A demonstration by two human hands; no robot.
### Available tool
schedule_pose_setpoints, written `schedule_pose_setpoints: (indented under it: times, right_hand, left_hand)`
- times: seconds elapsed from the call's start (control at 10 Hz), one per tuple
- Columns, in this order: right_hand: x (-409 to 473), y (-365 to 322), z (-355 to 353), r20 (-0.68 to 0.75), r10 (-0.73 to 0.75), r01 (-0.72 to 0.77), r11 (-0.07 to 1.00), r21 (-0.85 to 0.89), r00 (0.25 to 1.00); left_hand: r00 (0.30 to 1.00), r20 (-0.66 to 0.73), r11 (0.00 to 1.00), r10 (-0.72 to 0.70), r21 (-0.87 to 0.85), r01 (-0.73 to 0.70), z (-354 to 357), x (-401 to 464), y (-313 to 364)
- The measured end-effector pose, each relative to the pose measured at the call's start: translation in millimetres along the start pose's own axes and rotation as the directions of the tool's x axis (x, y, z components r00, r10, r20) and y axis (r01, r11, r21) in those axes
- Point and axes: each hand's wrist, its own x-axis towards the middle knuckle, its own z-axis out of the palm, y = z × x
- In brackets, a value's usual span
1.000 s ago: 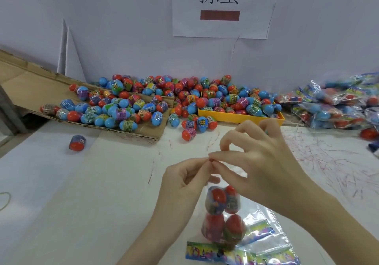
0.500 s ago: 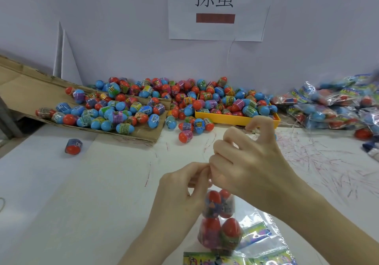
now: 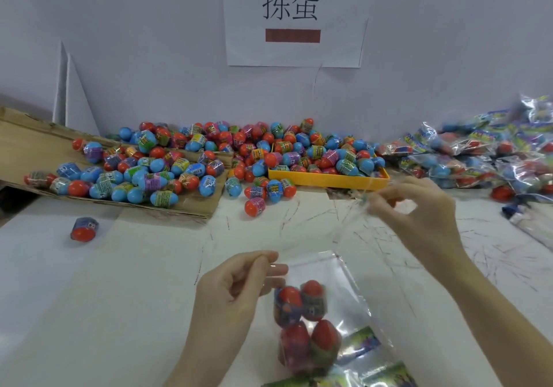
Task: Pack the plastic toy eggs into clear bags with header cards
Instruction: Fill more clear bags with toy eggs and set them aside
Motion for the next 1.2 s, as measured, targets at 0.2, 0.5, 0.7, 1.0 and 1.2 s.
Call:
schedule_pose_setpoints:
  times: [0.2, 0.5, 0.7, 1.0, 1.2]
  right_hand:
    - [17.3, 76.3, -43.7, -0.015, 0.414, -0.381, 0.824, -0.419, 0.910]
    - [41.2, 55.5, -96.0, 0.815, 0.030, -0.594, 0.701, 0.396, 0.579]
    - [65.0, 57.3, -70.3, 0.546, 0.355, -0.304, 0.934, -0.186, 0.759]
    - [-9.2, 5.5, 3.5, 0.667, 0.069, -0.330, 0.903, 0.274, 0.742]
    - [-47.9, -7.7, 39.1, 0.759, 0.081, -0.628, 0.621, 0.469, 0.646]
  left_hand:
    - [0.999, -0.032, 0.999, -0.031, -0.045, 0.029, -1.2, 2.8, -2.9]
    - [0.998, -0.001, 0.997, -0.056, -0.055, 0.056, -0.4, 4.9, 0.0]
    - [0.999, 0.012, 0.998, -0.048, -0.043, 0.048, -1.0, 6.5, 1.4]
    - [0.991, 0.084, 0.985, -0.100, -0.133, 0.111, 0.6, 13.7, 1.4]
    - [0.967, 0.176, 0.944, -0.186, -0.242, 0.226, 0.3, 17.3, -0.3]
